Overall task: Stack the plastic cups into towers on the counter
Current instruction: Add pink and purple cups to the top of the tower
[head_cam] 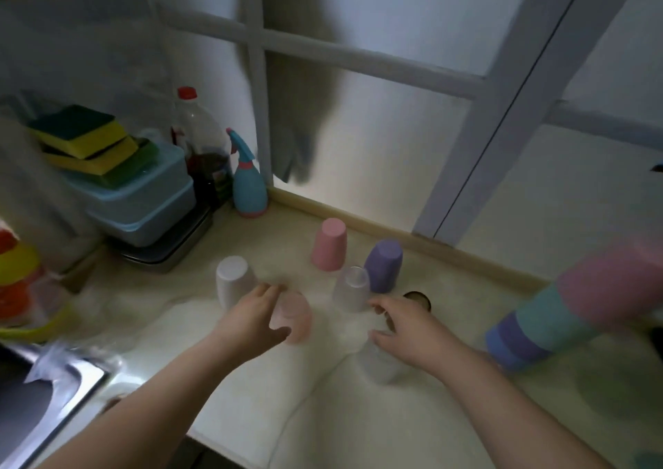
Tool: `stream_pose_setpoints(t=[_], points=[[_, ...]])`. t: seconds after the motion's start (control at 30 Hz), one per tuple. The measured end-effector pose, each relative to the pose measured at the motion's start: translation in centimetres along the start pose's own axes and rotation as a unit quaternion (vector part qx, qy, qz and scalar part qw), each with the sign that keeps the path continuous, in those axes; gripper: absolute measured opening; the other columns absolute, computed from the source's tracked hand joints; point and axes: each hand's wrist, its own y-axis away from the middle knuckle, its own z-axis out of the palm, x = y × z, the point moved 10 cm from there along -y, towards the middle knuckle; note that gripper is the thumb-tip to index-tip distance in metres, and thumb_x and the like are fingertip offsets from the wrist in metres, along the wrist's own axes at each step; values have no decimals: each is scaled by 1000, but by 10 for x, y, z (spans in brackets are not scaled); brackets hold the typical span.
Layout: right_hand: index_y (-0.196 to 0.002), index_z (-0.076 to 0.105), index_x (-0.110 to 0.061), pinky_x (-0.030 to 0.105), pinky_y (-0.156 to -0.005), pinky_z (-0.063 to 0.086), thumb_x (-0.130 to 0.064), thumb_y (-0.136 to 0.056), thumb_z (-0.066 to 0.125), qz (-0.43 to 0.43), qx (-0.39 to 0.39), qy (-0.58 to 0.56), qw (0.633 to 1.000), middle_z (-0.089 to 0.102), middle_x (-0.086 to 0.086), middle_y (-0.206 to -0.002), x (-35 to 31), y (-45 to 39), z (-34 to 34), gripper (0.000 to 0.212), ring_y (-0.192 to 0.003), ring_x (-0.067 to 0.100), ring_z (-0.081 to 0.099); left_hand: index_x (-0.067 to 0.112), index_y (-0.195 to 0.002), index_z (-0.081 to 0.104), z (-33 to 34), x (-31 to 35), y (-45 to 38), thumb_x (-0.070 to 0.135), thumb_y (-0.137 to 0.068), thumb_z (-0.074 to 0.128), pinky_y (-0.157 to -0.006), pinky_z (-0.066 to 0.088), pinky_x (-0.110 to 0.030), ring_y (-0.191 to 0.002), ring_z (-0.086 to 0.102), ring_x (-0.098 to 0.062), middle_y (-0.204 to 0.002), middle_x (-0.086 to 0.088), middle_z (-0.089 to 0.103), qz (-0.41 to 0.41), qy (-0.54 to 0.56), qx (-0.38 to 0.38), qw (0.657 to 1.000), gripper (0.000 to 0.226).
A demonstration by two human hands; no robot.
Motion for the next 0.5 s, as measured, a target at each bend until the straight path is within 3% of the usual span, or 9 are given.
stream_pose_setpoints(t=[0.07,0.17,0.3,0.5], points=[[-123,52,-18,3,-64,30,-25,-82,65,-2,10,-6,1000,50,-6,-103,3,-2,-2,44,-76,-5,43,16,-139,28,12,-2,-13,33,-79,67,-100,39,-32,-122,46,-25,-140,-6,42,-5,8,-19,1000,74],[-123,52,-22,11,-76,31,-25,-81,65,1,21,-9,1000,48,-9,-103,11,-5,-7,44,-93,2,48,17,-138,29,23,1,-30,33,-80,65,-98,41,-33,-121,47,-25,-140,-6,41,-3,24,-27,999,70],[-126,51,-17,18,-89,36,-24,-81,66,23,21,1,1000,58,4,-122,25,-17,-18,48,-111,17,53,19,-136,34,4,11,-41,35,-81,63,-94,44,-33,-118,49,-24,-139,-6,43,31,28,27,999,64],[-133,43,-15,31,-102,37,-25,-83,63,43,70,43,996,48,9,-139,30,-61,-56,55,-124,25,48,17,-133,39,-60,-17,-42,28,-80,66,-93,43,-35,-118,49,-27,-137,-9,46,-6,21,100,995,60]])
